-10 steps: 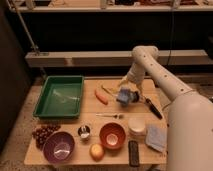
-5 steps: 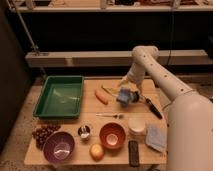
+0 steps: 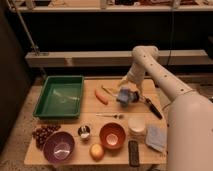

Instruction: Place sponge in paper cup

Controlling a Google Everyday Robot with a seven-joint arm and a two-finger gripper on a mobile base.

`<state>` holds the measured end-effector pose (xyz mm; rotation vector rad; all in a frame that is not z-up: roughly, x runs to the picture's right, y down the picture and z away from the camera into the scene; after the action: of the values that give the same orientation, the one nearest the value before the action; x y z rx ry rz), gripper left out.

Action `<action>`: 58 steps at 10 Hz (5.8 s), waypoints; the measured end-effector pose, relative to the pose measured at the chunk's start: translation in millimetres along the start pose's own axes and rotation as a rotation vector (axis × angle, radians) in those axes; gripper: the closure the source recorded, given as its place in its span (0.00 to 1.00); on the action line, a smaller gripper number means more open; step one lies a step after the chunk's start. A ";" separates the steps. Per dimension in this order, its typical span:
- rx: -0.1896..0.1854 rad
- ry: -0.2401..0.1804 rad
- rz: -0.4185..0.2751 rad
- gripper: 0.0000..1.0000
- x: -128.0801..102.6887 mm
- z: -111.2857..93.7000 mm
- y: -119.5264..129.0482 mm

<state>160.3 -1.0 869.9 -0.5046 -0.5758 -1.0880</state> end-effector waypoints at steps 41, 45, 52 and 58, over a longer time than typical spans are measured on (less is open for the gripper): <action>-0.066 0.029 0.004 1.00 -22.5 -0.2 2.4; 0.016 -0.037 -0.028 1.00 -48.9 -29.0 32.2; 0.014 -0.047 -0.079 1.00 -63.9 -29.9 28.3; -0.063 -0.024 -0.166 1.00 -156.2 -32.3 113.2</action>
<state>215.9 126.0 732.0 -0.5324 -0.6137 -1.2627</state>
